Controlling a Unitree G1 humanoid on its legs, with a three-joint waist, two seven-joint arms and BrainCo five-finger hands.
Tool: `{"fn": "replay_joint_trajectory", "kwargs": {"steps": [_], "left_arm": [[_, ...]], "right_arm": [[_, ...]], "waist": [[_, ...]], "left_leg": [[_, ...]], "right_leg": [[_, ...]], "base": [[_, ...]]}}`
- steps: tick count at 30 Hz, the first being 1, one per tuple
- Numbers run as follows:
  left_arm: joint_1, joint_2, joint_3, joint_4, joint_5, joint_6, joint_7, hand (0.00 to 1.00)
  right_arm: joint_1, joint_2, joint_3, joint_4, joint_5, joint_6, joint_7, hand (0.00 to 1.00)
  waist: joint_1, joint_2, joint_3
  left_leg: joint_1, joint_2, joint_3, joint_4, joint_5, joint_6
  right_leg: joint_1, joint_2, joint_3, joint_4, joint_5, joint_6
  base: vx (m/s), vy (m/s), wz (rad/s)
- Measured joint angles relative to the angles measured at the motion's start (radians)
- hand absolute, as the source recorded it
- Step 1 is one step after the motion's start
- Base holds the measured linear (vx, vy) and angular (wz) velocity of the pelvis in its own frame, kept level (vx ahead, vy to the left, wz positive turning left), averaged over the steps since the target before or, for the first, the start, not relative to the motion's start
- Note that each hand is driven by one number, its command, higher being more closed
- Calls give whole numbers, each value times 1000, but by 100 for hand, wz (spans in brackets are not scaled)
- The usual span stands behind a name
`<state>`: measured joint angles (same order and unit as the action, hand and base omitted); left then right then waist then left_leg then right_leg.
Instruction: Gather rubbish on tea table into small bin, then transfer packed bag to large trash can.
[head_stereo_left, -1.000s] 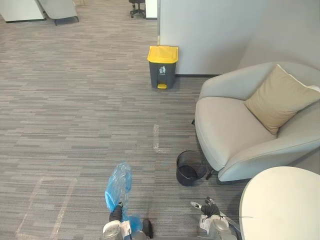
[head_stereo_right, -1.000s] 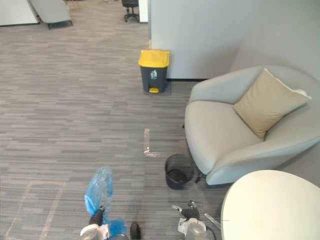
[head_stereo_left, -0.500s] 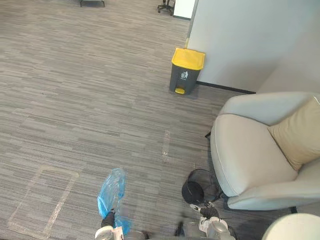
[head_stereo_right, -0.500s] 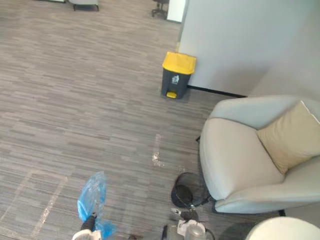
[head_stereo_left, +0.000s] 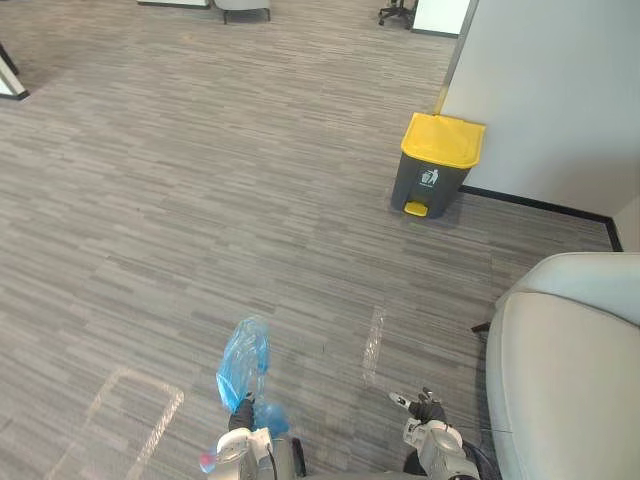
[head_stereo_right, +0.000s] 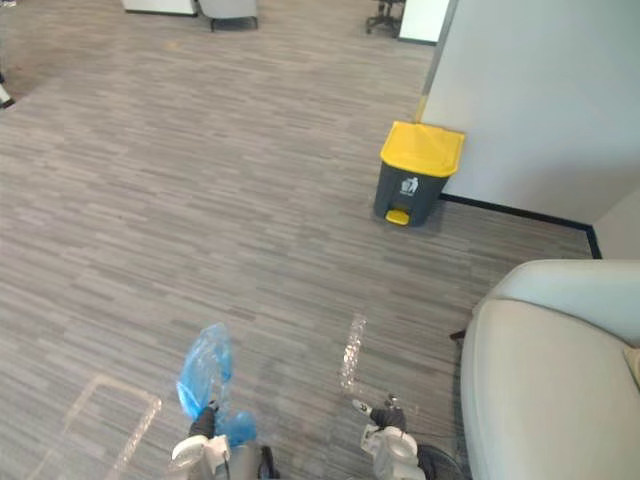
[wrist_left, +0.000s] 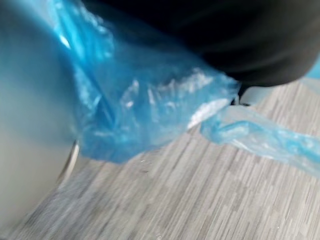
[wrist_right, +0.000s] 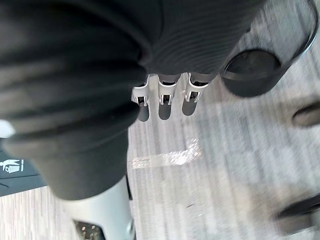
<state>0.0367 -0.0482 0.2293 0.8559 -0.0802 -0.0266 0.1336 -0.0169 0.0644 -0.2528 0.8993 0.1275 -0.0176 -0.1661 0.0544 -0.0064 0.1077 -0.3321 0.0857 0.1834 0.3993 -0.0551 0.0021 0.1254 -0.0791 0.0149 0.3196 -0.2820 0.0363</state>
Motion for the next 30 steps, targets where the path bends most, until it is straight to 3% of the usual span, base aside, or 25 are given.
{"fn": "replay_joint_trajectory", "kwargs": {"steps": [3, 6, 8, 10, 12, 13, 15, 16, 17, 18, 20, 21, 22, 23, 24, 26, 28, 30], "left_arm": [[-16, 4, 8, 7, 0, -6, -1, 100], [0, 4, 3, 14, 0, -3, 0, 100], [-8, 9, -15, 31, -1, 1, 2, 100], [-7, 5, -23, 44, -2, 9, 12, 100], [-11, 7, -25, 58, -5, 14, 20, 100], [-15, 5, -25, 68, -7, 15, 19, 100], [-17, 4, -25, 85, -8, 15, 19, 100], [-17, 9, -24, 97, -6, 16, 18, 100], [-20, 7, -22, 111, -6, 20, 18, 100], [-18, 3, -20, 109, -1, 22, 16, 100], [-19, -9, -20, 102, 0, 22, 16, 100], [-21, -12, -20, 96, -1, 22, 15, 100], [-21, -12, -20, 94, -1, 22, 14, 100], [-11, -12, -19, 79, -2, 21, 11, 100], [-7, -11, -20, 59, -1, 20, 7, 100], [-4, -12, -18, 36, -2, 19, -1, 100], [-4, -12, -7, 17, -3, 15, -2, 100], [-5, -15, -2, 11, -3, 12, -2, 100]], "right_arm": [[-12, 10, -24, 0, -3, 1, -4, 0], [-12, 9, -15, -4, -9, 1, -3, 0], [1, 5, -10, -5, -12, 1, -5, 0], [31, 3, -3, -4, -20, 6, -7, 0], [34, 3, -2, -10, -33, 8, -10, 0], [35, 3, -15, -8, -46, 5, -10, 0], [32, 0, -35, 0, -48, 0, -9, 0], [31, 1, -41, 15, -48, -1, -8, 0], [14, -5, -52, 27, -50, 0, -8, 0], [-1, -8, -61, 36, -50, 0, -8, 0], [0, -5, -59, 39, -49, 1, -8, 0], [0, -5, -47, 39, -48, 2, -8, 0], [0, -2, -33, 39, -48, 3, -8, 0], [-4, 9, -11, 40, -47, 4, -8, 0], [-11, 10, 6, 42, -46, 6, -8, 0], [-10, 10, 6, 42, -46, 11, -9, 0], [-14, 11, 2, 41, -45, 12, -11, 0], [-14, 10, -1, 33, -45, 12, -12, 0]], "waist": [[8, -17, -2], [9, -19, 13], [-1, -14, 28], [-1, -11, 30], [-11, -15, 28], [-21, -20, 26], [-30, -22, 23], [-39, -27, 18], [-47, -1, 15], [-44, 11, 15], [-49, 31, 16], [-48, 42, 21], [-45, 45, 23], [-31, 46, 25], [-19, 42, 30], [-13, 38, 31], [6, 25, 39], [7, 20, 39]], "left_leg": [[10, -9, 48, 42, -83, 22], [132, -5, 122, 3, -163, 32], [242, -4, 161, -31, -207, 21], [324, -6, 191, -80, -246, 6], [381, -10, 206, -123, -262, -13], [422, -15, 215, -157, -262, -14], [467, -23, 213, -186, -271, -40], [496, -36, 192, -207, -282, -57], [521, -19, 161, -217, -279, -66], [520, -3, 119, -192, -253, -90], [473, 21, 47, -23, -239, -104], [397, 52, 10, 196, -196, -122], [348, 67, -5, 315, -135, -125], [276, 95, -6, 497, -136, -117], [197, 109, -2, 587, -179, -88], [134, 116, 17, 545, -222, -68], [84, 113, 28, 388, -250, -57], [52, 90, -1, 171, -218, -57]], "right_leg": [[-5, -26, 63, 16, 54, 10], [-132, -47, 82, 328, 165, 91], [-292, -51, 37, 620, 119, 72], [-398, -63, -75, 646, 77, 25], [-463, -59, -195, 536, 53, 18], [-476, -54, -266, 394, 59, 14], [-471, -26, -313, 157, 121, -5], [-470, -6, -302, 70, 236, -63], [-450, 11, -313, 71, 226, -108], [-439, 13, -322, 87, 191, -120], [-386, 31, -334, 79, 142, -114], [-328, 50, -335, 44, 124, -112], [-293, 61, -326, 20, 118, -114], [-232, 75, -295, -21, 108, -119], [-163, 79, -259, -66, 93, -119], [-105, 76, -223, -99, 92, -116], [-62, 53, -180, -116, 87, -107], [-33, 17, -142, -118, 54, -50]], "base": [[418, 239, -40], [301, 187, -81], [241, 116, -50], [274, 61, -50], [294, 10, -28], [366, -37, -2], [431, -57, 14], [555, -70, 25], [717, -87, 19], [724, -132, 11], [551, -153, 11], [507, -101, -5], [583, -38, -40], [554, 41, -71], [364, 50, -67], [381, 86, -66], [444, 201, -86], [384, 273, -67]]}}
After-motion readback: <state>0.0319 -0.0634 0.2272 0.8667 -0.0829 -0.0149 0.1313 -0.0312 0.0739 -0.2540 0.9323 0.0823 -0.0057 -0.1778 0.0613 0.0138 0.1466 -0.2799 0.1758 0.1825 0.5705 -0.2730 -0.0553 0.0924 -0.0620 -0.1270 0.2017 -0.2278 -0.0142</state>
